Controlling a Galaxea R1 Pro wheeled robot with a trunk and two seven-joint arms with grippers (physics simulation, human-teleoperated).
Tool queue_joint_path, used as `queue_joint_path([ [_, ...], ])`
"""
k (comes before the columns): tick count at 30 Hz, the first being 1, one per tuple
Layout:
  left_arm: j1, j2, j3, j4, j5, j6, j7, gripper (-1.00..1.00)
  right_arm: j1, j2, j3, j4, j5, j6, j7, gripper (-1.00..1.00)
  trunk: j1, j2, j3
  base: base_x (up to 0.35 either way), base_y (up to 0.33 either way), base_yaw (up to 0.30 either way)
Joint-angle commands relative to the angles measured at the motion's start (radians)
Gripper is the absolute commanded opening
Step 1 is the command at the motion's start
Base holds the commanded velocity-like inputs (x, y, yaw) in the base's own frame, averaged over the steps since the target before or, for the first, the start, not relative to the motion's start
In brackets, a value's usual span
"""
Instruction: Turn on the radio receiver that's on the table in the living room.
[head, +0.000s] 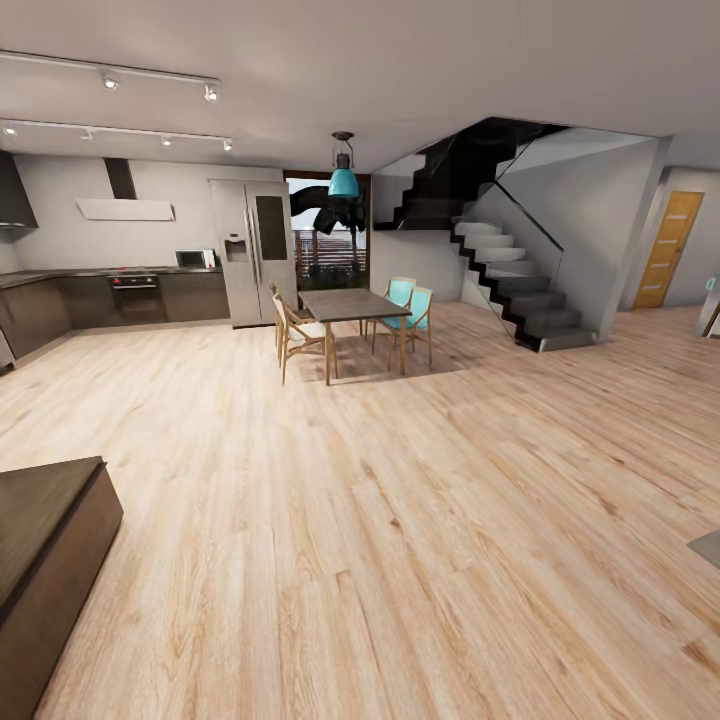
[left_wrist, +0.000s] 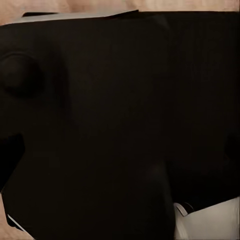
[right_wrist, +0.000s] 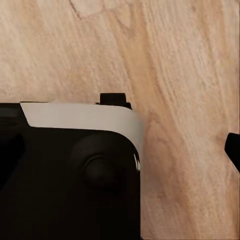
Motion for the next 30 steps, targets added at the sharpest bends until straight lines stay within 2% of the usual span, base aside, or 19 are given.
queue_joint_path([
  [1, 0.0, -0.002, 0.0, -0.006, -0.001, 0.003, 0.0, 1.0, 0.0, -0.006, 0.0, -0.006, 0.0, 0.0, 0.002, 1.0, 0.0, 0.0, 0.0, 0.0, 0.0, 0.0],
  [5, 0.0, -0.009, -0.001, -0.028, -0.004, 0.025, 0.002, 1.0, 0.0, -0.028, -0.002, -0.028, -0.001, -0.002, 0.007, 1.0, 0.0, 0.0, 0.0, 0.0, 0.0, 0.0],
  [6, 0.0, -0.01, -0.001, -0.363, -0.004, 0.072, 0.003, 1.0, -0.001, -0.154, -0.002, -0.266, -0.001, -0.002, 0.007, 1.0, 0.0, 0.0, 0.0, 0.0, 0.0, 0.0],
  [11, -0.005, -0.011, -0.001, -0.48, -0.004, 0.187, 0.004, 1.0, -0.001, -0.164, 0.003, -0.265, 0.0, -0.003, 0.009, 1.0, 0.0, 0.0, 0.0, 0.0, 0.0, 0.0],
  [14, -0.005, -0.009, 0.0, -0.512, 0.0, 0.197, 0.001, 1.0, 0.0, -0.165, 0.005, -0.264, 0.0, -0.003, 0.009, 1.0, 0.0, 0.0, 0.0, 0.0, 0.0, 0.0],
  [17, -0.006, -0.007, 0.002, -0.522, 0.003, 0.151, -0.003, 1.0, 0.0, -0.166, 0.006, -0.261, -0.003, -0.003, 0.009, 1.0, 0.0, 0.0, 0.0, 0.0, 0.0, -0.053],
  [20, -0.006, -0.005, 0.003, -0.5, 0.001, 0.073, -0.006, 1.0, 0.0, -0.166, 0.007, -0.26, -0.004, -0.003, 0.009, 1.0, 0.0, 0.0, 0.0, 0.0, 0.0, -0.191],
  [24, -0.006, -0.002, 0.005, -0.478, 0.0, 0.041, -0.005, 1.0, 0.0, -0.166, 0.008, -0.258, -0.005, -0.003, 0.009, 1.0, 0.0, 0.0, 0.0, 0.0, 0.0, -0.257],
  [30, -0.006, -0.003, 0.008, -0.471, -0.001, 0.027, -0.005, 1.0, 0.0, -0.166, 0.007, -0.258, -0.007, -0.001, 0.011, 1.0, 0.0, 0.0, 0.0, 0.0, 0.0, -0.275],
])
